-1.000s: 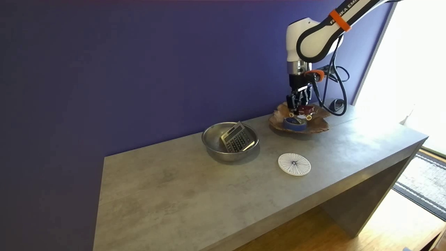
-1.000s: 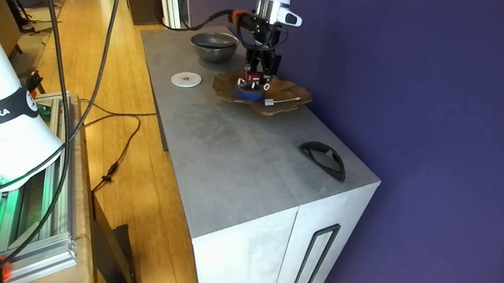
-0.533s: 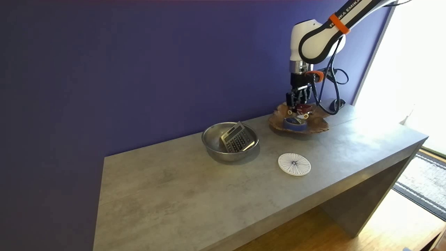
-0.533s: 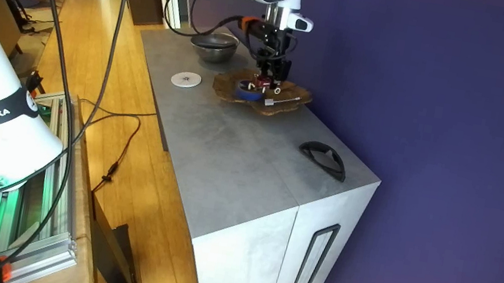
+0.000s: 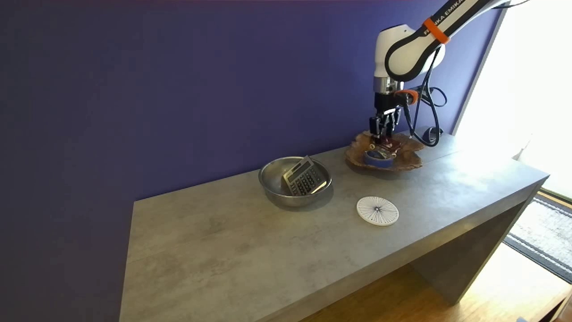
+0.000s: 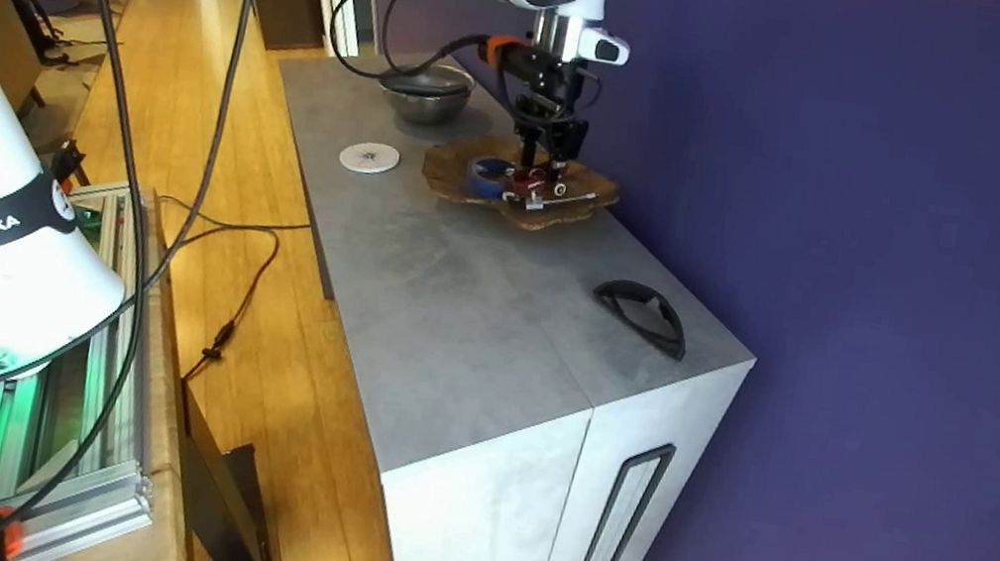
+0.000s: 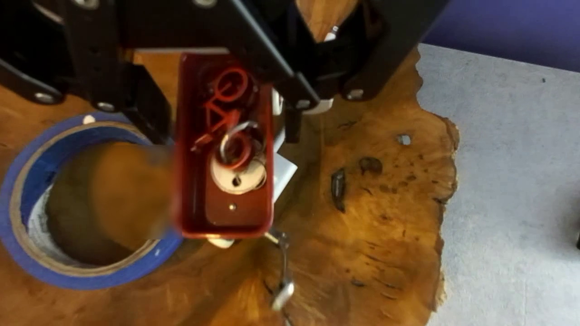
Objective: Put the toy cart on the tray
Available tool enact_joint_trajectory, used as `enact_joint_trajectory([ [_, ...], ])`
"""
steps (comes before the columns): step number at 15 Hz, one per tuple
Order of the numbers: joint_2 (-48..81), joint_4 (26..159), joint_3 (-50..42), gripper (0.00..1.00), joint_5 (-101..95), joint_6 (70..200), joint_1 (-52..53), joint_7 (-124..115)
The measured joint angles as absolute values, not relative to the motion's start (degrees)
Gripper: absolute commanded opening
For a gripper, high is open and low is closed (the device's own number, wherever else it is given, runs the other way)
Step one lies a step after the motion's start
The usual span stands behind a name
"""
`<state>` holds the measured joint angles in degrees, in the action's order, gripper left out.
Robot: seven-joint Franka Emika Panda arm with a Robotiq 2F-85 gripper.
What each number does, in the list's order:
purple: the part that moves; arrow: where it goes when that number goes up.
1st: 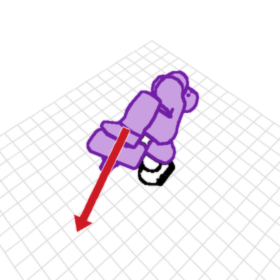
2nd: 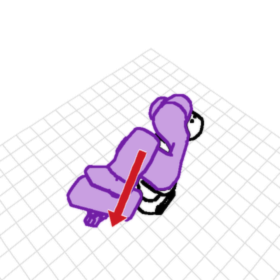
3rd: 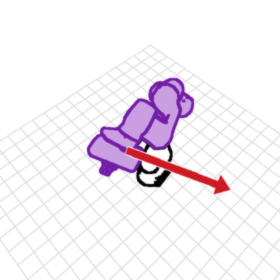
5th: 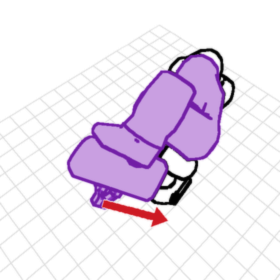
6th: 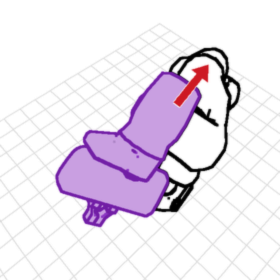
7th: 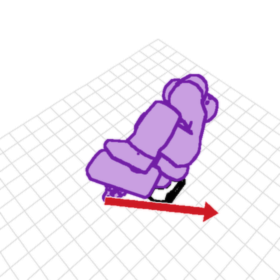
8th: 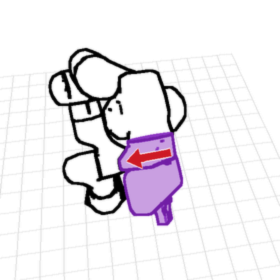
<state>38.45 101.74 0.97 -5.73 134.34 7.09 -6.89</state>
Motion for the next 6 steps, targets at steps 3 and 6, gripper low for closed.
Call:
enact_joint_trajectory([
  [3,38.25,101.75,0.89,1.0,-5.73,134.34,7.09,-6.79],
  [6,36.65,102.38,1.07,1.0,-5.57,135.21,6.85,-6.32],
])
